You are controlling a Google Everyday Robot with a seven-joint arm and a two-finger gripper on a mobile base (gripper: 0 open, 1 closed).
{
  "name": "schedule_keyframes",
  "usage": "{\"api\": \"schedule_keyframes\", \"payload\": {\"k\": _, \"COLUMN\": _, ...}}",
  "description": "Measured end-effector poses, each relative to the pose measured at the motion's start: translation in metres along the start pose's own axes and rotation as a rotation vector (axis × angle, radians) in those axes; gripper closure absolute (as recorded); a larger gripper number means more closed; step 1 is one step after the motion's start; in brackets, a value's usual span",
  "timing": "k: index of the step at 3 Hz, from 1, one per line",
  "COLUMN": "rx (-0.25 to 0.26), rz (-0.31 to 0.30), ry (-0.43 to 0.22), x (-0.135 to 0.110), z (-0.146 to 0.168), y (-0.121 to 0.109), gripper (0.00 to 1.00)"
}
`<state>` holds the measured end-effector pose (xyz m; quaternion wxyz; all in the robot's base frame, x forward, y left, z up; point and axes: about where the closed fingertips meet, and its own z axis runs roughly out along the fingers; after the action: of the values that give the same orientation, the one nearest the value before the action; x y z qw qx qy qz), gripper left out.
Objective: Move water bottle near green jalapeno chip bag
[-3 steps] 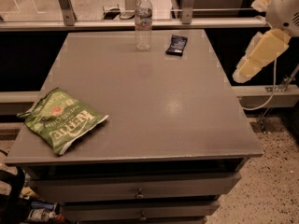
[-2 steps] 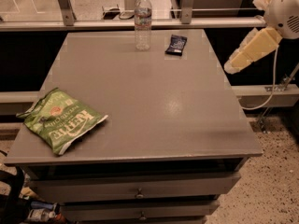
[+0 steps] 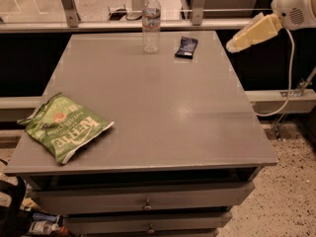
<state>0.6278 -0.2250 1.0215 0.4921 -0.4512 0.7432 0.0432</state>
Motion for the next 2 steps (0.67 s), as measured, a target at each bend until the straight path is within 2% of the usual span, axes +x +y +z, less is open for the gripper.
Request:
{"api": "schedule_keyframes", "payload": {"k": 1, "rx": 0.012, "rz": 0.007, "ry": -0.067, "x": -0.0122, "z": 0.0192, "y": -0.0215, "gripper": 0.0}}
{"api": "schedule_keyframes", "payload": {"k": 2, "rx": 0.011, "rz": 0.007, "ry": -0.067, "x": -0.0122, "z": 0.0193, "y": -0.0215, "gripper": 0.0}}
